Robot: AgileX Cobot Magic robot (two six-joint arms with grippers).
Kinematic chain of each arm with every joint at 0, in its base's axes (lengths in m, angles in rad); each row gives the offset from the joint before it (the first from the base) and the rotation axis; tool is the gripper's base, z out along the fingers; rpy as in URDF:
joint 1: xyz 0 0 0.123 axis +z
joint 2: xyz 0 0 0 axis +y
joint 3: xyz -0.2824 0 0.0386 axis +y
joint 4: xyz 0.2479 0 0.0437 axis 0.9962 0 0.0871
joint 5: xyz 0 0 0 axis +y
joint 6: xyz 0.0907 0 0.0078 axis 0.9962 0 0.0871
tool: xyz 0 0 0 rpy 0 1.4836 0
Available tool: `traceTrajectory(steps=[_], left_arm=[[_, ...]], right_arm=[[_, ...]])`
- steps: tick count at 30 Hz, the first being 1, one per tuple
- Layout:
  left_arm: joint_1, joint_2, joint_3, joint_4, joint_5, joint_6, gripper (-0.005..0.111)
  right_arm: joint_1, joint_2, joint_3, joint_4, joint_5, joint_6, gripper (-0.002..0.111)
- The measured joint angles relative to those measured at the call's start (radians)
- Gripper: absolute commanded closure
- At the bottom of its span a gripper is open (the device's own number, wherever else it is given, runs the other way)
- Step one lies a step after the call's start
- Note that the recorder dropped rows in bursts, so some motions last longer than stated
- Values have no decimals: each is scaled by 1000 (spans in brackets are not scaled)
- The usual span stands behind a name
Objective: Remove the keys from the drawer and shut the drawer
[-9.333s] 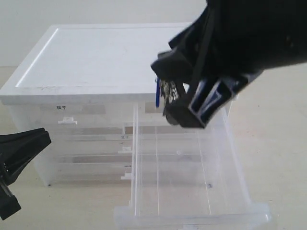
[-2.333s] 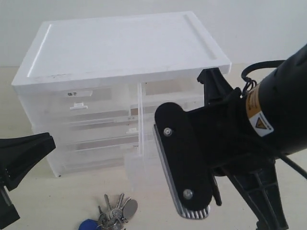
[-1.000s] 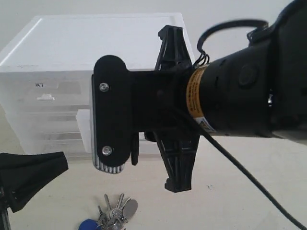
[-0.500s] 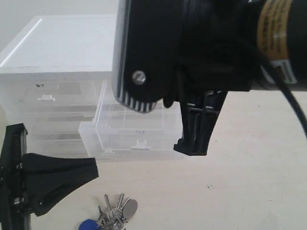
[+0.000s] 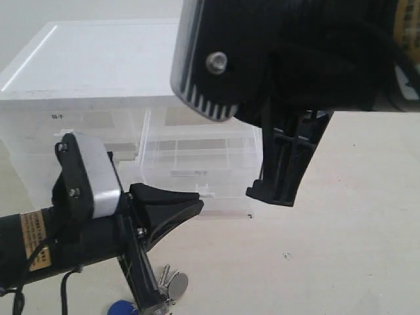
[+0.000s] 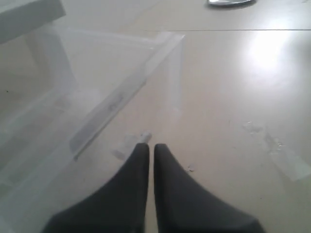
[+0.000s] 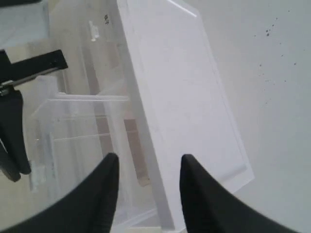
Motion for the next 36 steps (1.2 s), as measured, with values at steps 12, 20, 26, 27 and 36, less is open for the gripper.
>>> traceTrajectory(steps=[12,20,26,27,36], left_arm=[[-19,35,-99,-169,0,112,102],[-19,58,-197,-197,86,158,102],[-19,81,-243,-224,97,167,102],[-19,84,-248,-230,97,169,102],[-21,-12,-212,-162,82,147,102]], right_arm=[[0,-2,0,4,19,22,72],[0,-2,0,4,33,24,72],[0,-2,0,4,35,26,72],[0,-2,0,4,43,26,72],[0,27,0,156,287,-267,89]])
